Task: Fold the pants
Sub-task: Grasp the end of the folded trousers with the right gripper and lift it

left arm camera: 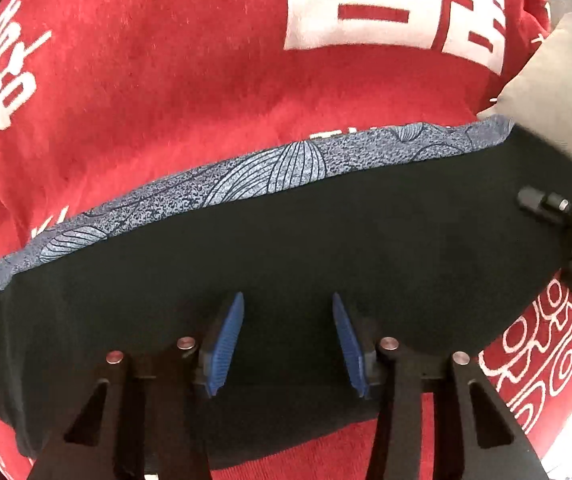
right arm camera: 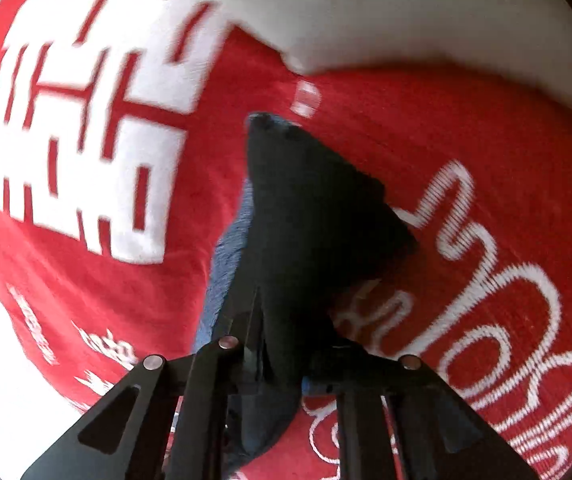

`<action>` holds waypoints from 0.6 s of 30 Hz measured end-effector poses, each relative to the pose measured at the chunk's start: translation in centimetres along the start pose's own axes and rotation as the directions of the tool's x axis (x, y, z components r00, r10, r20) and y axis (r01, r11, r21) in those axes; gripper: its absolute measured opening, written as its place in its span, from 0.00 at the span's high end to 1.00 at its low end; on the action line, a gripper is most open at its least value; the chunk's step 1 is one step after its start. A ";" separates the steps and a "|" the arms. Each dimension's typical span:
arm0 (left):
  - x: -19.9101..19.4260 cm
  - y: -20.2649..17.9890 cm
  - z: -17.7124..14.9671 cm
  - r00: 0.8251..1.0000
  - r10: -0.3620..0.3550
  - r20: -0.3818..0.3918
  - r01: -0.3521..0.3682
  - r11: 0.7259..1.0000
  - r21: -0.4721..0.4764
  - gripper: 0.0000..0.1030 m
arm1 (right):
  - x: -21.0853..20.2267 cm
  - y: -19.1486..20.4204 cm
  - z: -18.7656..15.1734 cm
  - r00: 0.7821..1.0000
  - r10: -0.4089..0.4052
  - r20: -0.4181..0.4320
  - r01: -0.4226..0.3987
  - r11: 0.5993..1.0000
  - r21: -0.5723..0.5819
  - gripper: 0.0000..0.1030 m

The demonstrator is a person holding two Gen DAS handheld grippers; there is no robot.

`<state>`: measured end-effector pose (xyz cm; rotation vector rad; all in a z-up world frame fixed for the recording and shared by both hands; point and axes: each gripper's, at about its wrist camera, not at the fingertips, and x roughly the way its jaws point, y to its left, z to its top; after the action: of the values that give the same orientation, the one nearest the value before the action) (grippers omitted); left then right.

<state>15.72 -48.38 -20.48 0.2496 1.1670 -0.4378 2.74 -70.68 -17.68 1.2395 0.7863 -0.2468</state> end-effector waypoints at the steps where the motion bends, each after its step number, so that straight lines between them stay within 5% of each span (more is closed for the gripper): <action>1: 0.0 0.3 -0.2 1.000 -0.016 0.013 0.016 1.000 -0.022 0.53 | -0.3 1.2 -0.1 1.000 -0.015 0.009 0.016 0.998 -0.055 0.88; 5: -0.3 0.6 -1.1 0.999 -0.023 0.047 0.024 1.000 -0.019 0.53 | -1.4 7.2 -1.5 0.996 -0.073 0.044 0.083 0.949 -0.304 0.88; 9: -0.6 1.1 -1.8 0.996 -0.057 0.072 0.060 0.997 -0.044 0.53 | -1.5 12.7 -3.9 0.991 -0.115 0.068 0.133 0.839 -0.528 0.88; 15: -1.2 2.9 -2.1 0.985 -0.147 0.092 0.152 0.987 -0.051 0.53 | -0.1 18.5 -8.3 0.985 -0.151 0.081 0.163 0.676 -0.719 0.88; 18: -1.8 4.9 -2.0 0.973 -0.220 0.065 0.225 0.971 -0.086 0.53 | 0.7 20.3 -10.5 0.985 -0.158 0.066 0.152 0.631 -0.761 0.88</action>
<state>15.66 -42.86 -19.73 0.0251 1.1628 -0.5827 10.60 -54.05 -4.05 0.3524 0.8748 -0.0245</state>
